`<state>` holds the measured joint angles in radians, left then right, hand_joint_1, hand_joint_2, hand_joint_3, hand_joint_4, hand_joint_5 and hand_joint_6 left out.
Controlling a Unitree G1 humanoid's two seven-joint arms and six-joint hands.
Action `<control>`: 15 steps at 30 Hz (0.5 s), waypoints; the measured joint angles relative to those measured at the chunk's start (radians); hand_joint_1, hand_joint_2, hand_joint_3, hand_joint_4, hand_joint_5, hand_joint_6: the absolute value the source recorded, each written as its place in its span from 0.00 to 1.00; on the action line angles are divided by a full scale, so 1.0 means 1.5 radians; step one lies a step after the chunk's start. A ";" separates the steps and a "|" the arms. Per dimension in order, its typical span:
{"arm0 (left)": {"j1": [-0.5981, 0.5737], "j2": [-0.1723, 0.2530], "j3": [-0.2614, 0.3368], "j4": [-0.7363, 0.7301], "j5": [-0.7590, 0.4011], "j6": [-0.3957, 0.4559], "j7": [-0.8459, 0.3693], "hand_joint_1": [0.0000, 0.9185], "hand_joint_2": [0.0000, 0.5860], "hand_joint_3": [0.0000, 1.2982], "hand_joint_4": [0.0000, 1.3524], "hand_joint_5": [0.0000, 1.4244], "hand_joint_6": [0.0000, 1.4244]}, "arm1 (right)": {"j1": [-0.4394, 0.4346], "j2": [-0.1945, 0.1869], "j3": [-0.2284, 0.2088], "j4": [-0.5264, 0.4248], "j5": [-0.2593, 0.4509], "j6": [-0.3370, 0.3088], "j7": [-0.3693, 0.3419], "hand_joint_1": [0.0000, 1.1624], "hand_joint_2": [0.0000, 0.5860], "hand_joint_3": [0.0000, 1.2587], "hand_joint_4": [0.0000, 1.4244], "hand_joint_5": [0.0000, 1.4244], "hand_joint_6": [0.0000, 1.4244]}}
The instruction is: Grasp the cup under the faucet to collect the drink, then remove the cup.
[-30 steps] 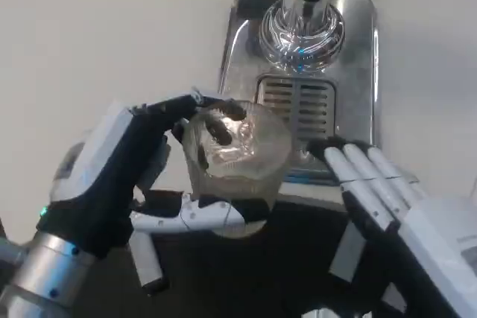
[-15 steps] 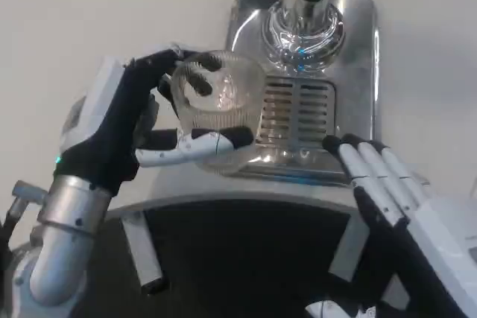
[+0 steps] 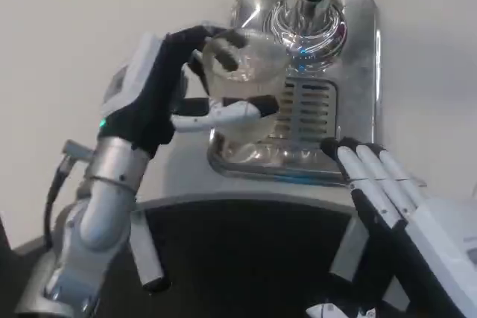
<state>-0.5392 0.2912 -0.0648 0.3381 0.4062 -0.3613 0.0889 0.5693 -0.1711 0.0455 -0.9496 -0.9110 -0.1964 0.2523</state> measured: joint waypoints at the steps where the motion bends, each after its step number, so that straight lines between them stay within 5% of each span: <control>1: -0.011 -0.001 -0.004 0.015 0.000 -0.007 0.003 0.93 0.16 0.83 0.86 0.93 1.00 | 0.001 0.000 -0.001 0.000 0.000 0.000 0.000 0.42 0.47 0.01 0.00 0.00 0.10; 15: -0.117 -0.025 -0.042 0.207 0.012 -0.071 0.056 0.94 0.16 0.83 0.86 0.93 1.00 | -0.027 0.005 -0.007 -0.005 -0.003 0.030 0.024 0.43 0.48 0.01 0.00 0.01 0.10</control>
<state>-0.7153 0.2544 -0.1281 0.6491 0.4240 -0.4672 0.1722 0.5295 -0.1642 0.0349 -0.9573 -0.9153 -0.1511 0.2885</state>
